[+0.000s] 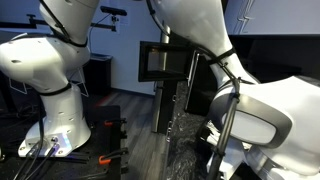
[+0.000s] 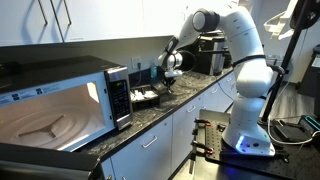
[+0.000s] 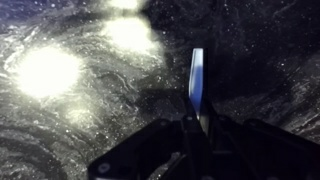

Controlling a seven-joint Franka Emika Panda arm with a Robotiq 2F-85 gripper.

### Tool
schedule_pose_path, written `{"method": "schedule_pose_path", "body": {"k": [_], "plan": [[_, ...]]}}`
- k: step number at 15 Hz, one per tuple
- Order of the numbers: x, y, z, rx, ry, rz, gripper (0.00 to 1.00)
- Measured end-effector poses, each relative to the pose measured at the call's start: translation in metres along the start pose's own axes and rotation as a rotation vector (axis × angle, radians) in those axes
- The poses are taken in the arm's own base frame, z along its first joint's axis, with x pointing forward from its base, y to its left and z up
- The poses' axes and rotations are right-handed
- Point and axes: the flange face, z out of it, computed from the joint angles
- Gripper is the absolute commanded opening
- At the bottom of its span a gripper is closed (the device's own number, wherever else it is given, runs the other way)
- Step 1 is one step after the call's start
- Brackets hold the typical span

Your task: Pick up the folk from the counter and place it in the black object

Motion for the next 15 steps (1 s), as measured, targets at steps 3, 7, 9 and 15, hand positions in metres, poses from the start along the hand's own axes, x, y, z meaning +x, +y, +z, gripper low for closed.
{"method": "schedule_pose_path", "body": {"k": [3,7,9,15], "plan": [[-0.006,-0.011,-0.011,0.009,0.01,-0.022,0.03],[-0.02,-0.035,-0.023,0.022,0.014,-0.067,0.03],[-0.027,-0.047,-0.027,0.029,0.015,-0.088,0.03],[-0.042,-0.07,-0.05,0.029,0.041,-0.147,0.03]]}}
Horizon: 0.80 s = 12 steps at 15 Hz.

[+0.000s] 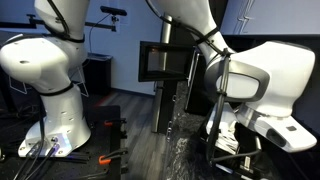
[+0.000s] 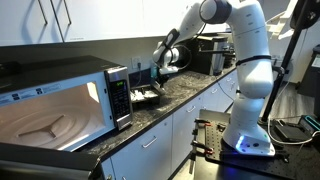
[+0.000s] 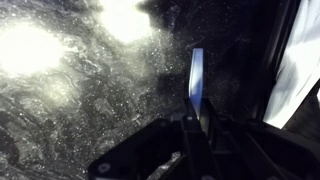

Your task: Pick up the folk from the counter and place it in the black object

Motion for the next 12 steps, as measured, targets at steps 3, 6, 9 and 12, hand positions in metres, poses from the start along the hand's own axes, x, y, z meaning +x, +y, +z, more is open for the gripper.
{"method": "schedule_pose_path", "body": {"k": [3,6,9,12], "plan": [[-0.005,-0.013,-0.013,-0.026,0.02,-0.035,0.03],[-0.009,-0.028,-0.024,-0.043,0.04,-0.071,0.03],[-0.012,-0.044,-0.034,-0.038,0.055,-0.102,0.03],[-0.015,-0.061,-0.042,-0.03,0.067,-0.133,0.03]]}}
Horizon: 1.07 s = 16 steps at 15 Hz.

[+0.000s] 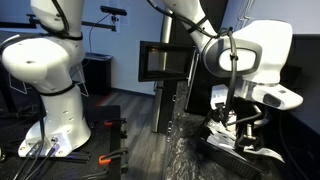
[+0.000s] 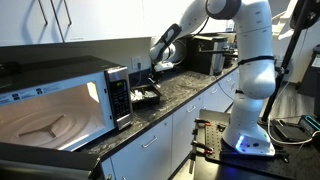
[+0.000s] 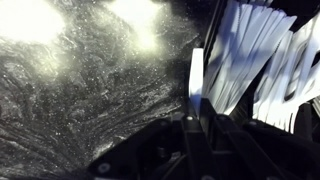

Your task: Pick up the folk from the counter and place it in the black object

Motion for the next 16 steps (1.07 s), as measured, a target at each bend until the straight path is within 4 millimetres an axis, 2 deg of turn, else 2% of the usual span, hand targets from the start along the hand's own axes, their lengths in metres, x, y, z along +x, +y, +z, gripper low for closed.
{"method": "schedule_pose_path", "body": {"k": [1,7,8,11,16], "plan": [[0.001,-0.004,-0.002,-0.006,0.008,-0.017,0.12],[0.004,-0.001,-0.005,-0.012,0.023,-0.022,0.12],[0.004,-0.001,-0.005,-0.012,0.023,-0.022,0.03],[0.003,-0.002,-0.002,-0.005,0.016,-0.015,0.03],[0.006,-0.034,0.013,0.18,-0.025,0.017,0.03]]}}
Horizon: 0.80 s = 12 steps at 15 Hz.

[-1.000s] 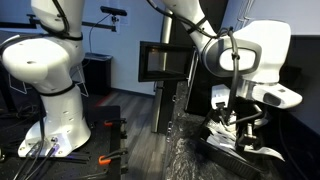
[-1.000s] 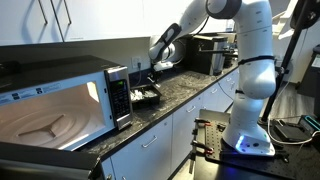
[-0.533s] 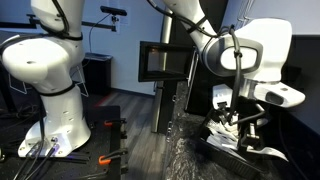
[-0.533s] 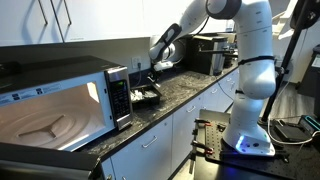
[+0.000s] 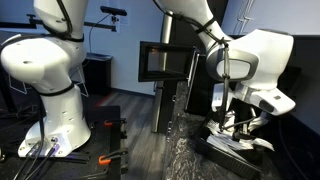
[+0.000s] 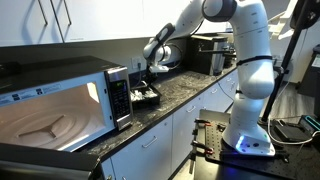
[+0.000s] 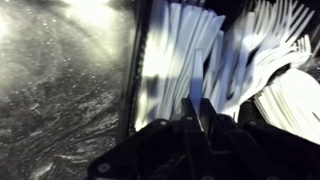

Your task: Pick up the folk from the counter and place it in the black object

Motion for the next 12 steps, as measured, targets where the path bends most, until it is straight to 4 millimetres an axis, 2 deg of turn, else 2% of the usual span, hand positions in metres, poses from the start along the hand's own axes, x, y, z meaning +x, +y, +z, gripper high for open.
{"method": "schedule_pose_path", "body": {"k": [6,12], "plan": [[0.017,-0.043,0.013,0.118,0.002,0.024,0.03],[0.005,-0.08,0.035,0.191,-0.065,0.032,0.03]]}}
